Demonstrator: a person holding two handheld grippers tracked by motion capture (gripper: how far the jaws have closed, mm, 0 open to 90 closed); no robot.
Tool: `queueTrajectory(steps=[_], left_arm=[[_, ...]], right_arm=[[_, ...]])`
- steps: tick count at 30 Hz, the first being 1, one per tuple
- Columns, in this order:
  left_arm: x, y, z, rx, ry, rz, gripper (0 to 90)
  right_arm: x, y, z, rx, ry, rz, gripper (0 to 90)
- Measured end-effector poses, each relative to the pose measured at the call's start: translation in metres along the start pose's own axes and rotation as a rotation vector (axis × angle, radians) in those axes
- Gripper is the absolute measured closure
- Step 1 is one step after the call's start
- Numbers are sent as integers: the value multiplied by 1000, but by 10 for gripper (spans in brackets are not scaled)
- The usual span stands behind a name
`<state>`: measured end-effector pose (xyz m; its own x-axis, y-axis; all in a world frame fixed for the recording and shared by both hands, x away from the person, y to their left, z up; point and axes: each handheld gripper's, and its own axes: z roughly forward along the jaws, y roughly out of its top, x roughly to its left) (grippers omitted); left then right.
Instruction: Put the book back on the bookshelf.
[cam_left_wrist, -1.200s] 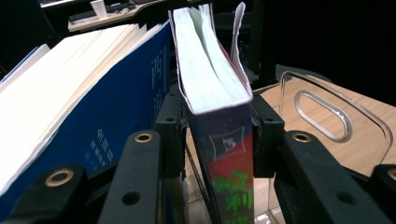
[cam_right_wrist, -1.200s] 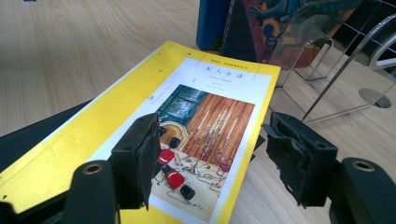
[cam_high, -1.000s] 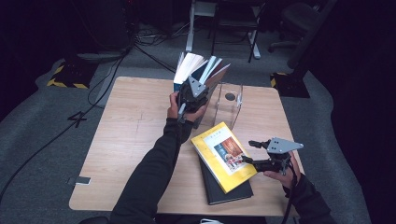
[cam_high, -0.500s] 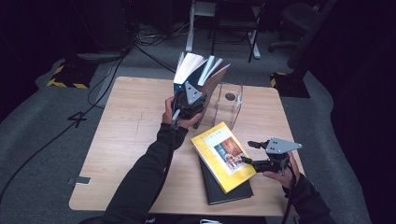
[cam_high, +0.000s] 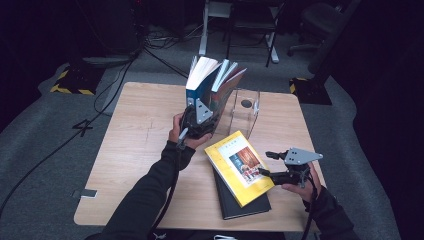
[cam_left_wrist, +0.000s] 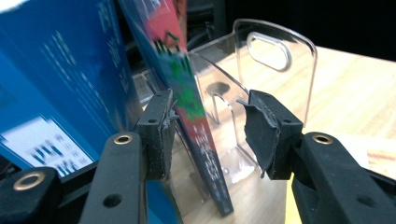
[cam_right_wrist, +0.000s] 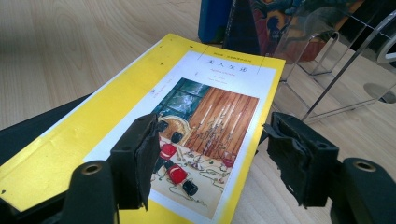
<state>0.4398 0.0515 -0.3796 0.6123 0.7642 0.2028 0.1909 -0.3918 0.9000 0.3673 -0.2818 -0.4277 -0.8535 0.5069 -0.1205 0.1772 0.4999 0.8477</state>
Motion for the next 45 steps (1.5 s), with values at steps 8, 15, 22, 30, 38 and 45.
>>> queueTrajectory(steps=[8, 15, 22, 30, 38, 45], left_arm=[[-8, -19, -11, 26, -59, 24, 510], [-12, -39, -26, 58, -102, 44, 491], [-13, -64, -43, 79, -161, 38, 476], [-16, -93, -56, 155, -219, 44, 432], [-21, -126, -66, 268, -276, 58, 404], [-22, -144, -76, 318, -338, 29, 347]], right_arm=[[0, -1, -3, -1, -12, -2, 352], [-1, -3, -6, 8, -2, 12, 352], [-3, -7, -11, 24, 10, 50, 358], [-3, -15, -13, 83, 56, 83, 325], [0, -21, -4, 169, 99, 101, 295], [2, -25, 3, 225, 126, 131, 248]])
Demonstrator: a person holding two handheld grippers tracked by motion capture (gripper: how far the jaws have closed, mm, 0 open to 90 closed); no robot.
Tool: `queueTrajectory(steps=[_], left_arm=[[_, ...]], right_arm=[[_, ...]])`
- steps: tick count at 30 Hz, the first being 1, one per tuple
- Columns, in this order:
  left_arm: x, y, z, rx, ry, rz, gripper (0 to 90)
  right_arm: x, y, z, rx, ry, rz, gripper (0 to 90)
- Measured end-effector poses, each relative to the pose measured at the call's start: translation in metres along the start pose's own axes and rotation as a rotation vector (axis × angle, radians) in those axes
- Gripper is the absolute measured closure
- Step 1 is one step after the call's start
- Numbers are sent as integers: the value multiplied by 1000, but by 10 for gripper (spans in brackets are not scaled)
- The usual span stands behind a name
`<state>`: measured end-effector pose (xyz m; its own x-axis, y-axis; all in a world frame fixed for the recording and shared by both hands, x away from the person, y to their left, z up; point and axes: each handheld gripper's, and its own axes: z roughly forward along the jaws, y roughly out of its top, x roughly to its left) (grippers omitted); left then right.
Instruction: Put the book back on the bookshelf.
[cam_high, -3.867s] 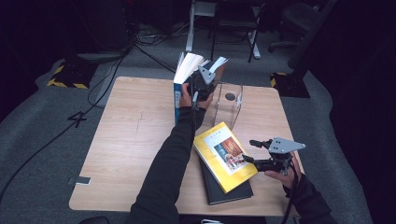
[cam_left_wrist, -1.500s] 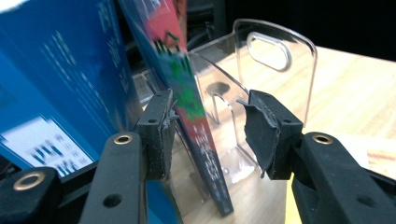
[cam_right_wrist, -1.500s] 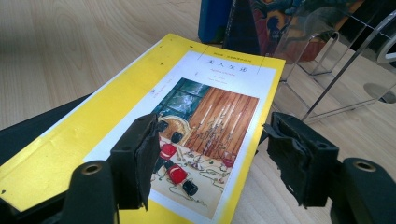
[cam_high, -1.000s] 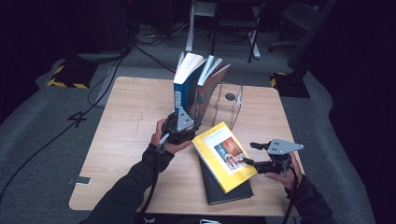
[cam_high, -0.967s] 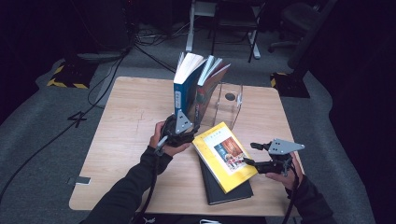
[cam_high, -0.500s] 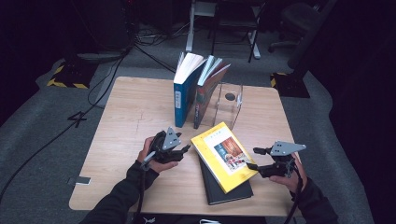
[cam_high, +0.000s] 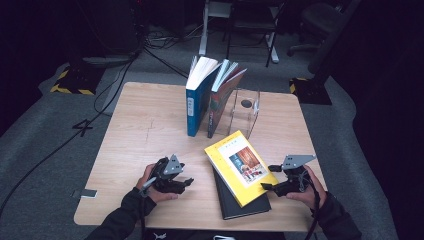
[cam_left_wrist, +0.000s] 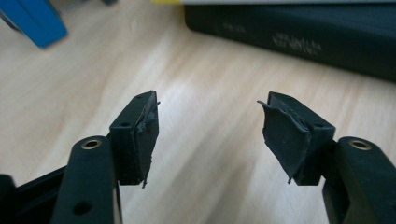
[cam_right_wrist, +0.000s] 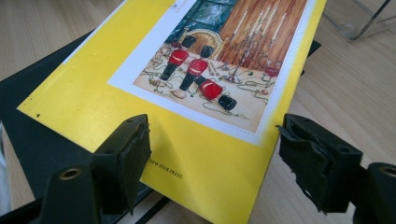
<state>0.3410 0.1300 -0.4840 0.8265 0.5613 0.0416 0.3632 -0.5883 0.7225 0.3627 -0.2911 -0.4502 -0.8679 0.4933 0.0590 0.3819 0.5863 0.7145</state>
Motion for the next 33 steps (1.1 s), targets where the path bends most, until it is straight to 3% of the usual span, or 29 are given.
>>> queueTrajectory(steps=[5, 10, 13, 18, 26, 33], left_arm=[[-5, -14, -1, 39, -30, -10, 309], [-8, -20, 0, 52, -62, -13, 290], [-9, -22, 1, 52, -58, -23, 281], [-6, -23, 2, 39, -56, -48, 280], [-7, -23, 3, 39, -61, -29, 249], [-4, -20, 7, 37, -58, -24, 248]], right_arm=[[-4, -2, 4, 23, 50, 75, 192], [-2, -2, 4, 27, 46, 84, 180], [0, -3, 4, 30, 61, 90, 173], [15, -2, 5, 56, 66, 49, 158], [39, 1, 8, 80, 105, -30, 202], [35, 3, 0, 61, 106, -28, 261]])
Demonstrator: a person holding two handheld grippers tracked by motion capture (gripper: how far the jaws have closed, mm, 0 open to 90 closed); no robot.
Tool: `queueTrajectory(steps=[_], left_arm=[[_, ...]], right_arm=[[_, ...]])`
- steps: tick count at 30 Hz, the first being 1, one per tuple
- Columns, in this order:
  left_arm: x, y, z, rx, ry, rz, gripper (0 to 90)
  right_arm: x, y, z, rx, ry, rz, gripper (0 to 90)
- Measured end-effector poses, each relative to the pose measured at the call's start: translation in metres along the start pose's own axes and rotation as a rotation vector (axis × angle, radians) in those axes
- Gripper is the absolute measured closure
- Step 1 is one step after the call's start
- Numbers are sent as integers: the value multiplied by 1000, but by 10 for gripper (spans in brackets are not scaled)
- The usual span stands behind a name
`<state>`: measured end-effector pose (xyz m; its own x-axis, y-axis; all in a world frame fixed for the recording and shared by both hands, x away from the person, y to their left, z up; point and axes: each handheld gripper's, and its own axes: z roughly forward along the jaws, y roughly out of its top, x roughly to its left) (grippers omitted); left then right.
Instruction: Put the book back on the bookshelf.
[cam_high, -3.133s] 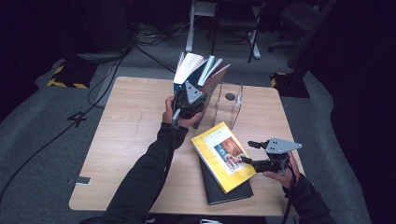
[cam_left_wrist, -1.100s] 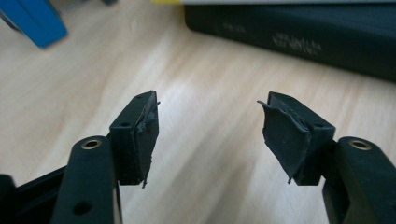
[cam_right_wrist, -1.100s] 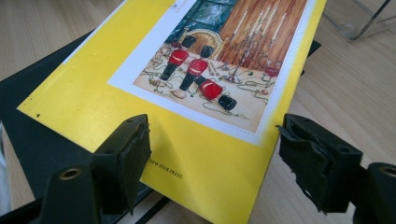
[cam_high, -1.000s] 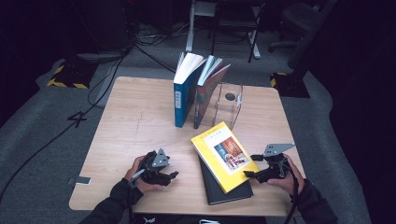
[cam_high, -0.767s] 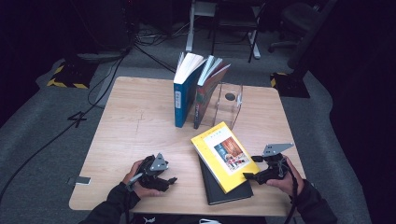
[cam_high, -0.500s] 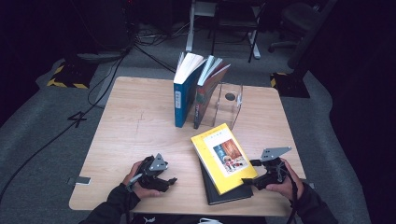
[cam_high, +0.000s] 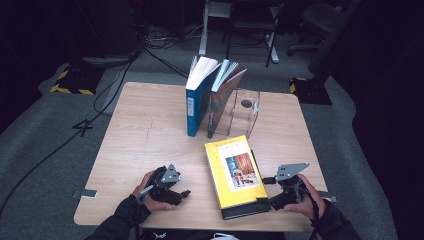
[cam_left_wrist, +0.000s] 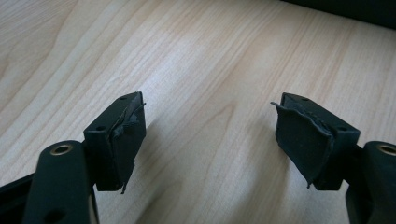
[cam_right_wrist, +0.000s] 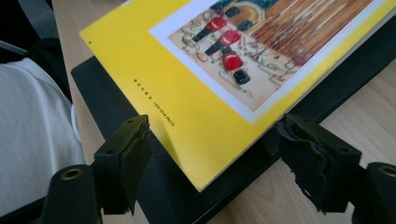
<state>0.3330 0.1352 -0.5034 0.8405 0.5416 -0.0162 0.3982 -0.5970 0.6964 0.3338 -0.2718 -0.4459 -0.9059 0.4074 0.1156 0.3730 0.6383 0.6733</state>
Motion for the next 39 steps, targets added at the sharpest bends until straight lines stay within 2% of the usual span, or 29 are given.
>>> queueTrajectory(steps=[2, 4, 10, 12, 16, 18, 21, 28, 32, 33, 35, 37, 39], left_arm=[[1, 2, 2, -2, 1, -4, 248], [3, 3, 3, -2, 3, -8, 248], [7, 8, 7, -2, 15, -19, 242], [9, 11, 10, -3, 20, -23, 240], [13, 18, 17, -2, 25, -32, 243], [15, 21, 20, 2, 22, -25, 231], [16, 25, 24, 5, 14, -16, 209], [22, 33, 32, 3, 16, -18, 214], [31, 40, 37, -9, 17, -52, 244], [33, 42, 38, -23, 28, -53, 242], [40, 47, 40, -39, 22, -75, 246], [45, 51, 42, -63, 34, -99, 258], [48, 57, 45, -63, 29, -100, 263]], right_arm=[[-3, 3, -5, -25, -2, 9, 272], [-5, 9, -5, -27, -19, 9, 279], [-15, 23, 9, 31, -28, -7, 279], [-21, 25, 15, 55, -33, 2, 252], [-37, 29, 21, 58, 2, 44, 225], [-44, 32, 25, 81, 36, 68, 170], [-50, 35, 29, 87, 46, 72, 153], [-52, 38, 31, 78, 43, 62, 172], [-50, 38, 31, 66, 44, 61, 194], [-50, 37, 31, 60, 41, 59, 197], [-50, 37, 30, 52, 43, 67, 210], [-50, 37, 30, 50, 39, 60, 211], [-50, 37, 30, 49, 41, 58, 211]])
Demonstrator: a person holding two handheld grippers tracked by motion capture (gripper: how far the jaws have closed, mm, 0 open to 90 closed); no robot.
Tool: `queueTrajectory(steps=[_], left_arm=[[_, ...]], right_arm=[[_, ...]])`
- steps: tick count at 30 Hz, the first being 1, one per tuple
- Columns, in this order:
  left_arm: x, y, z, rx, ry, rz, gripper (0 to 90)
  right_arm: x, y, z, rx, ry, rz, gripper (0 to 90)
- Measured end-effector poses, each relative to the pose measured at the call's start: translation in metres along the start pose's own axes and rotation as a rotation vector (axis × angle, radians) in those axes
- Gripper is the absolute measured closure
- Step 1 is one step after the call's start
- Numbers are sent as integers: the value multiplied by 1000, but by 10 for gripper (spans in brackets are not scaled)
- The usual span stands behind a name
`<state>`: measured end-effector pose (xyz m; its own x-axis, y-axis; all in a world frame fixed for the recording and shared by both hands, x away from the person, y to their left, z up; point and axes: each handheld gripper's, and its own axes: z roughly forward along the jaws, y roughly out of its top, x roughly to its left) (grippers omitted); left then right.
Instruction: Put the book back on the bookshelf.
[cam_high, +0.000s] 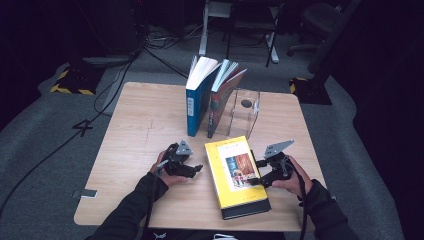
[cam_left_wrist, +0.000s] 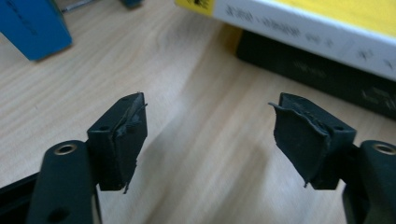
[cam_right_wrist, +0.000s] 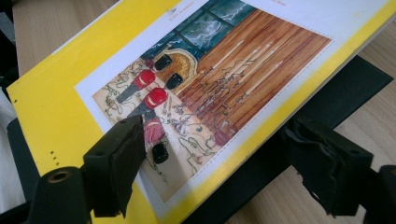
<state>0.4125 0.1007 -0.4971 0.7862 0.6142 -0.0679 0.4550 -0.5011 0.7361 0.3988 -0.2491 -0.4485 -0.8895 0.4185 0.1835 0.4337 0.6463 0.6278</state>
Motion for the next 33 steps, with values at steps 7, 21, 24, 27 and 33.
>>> queueTrajectory(steps=[7, 21, 24, 27, 33], left_arm=[[6, 13, 4, -21, 27, 12, 259], [7, 22, 17, -5, 28, 25, 269], [7, 23, 17, -11, 31, 21, 270], [8, 23, 18, -12, 30, 18, 270], [11, 23, 18, -19, 41, 11, 273]], right_arm=[[-2, -1, 0, -8, 6, 9, 225], [-4, 1, 0, -27, 10, -21, 253], [-6, 2, -1, -40, 16, -18, 264], [-7, 6, 0, -43, 10, -20, 263], [-15, 13, 4, -70, 11, -14, 263]])
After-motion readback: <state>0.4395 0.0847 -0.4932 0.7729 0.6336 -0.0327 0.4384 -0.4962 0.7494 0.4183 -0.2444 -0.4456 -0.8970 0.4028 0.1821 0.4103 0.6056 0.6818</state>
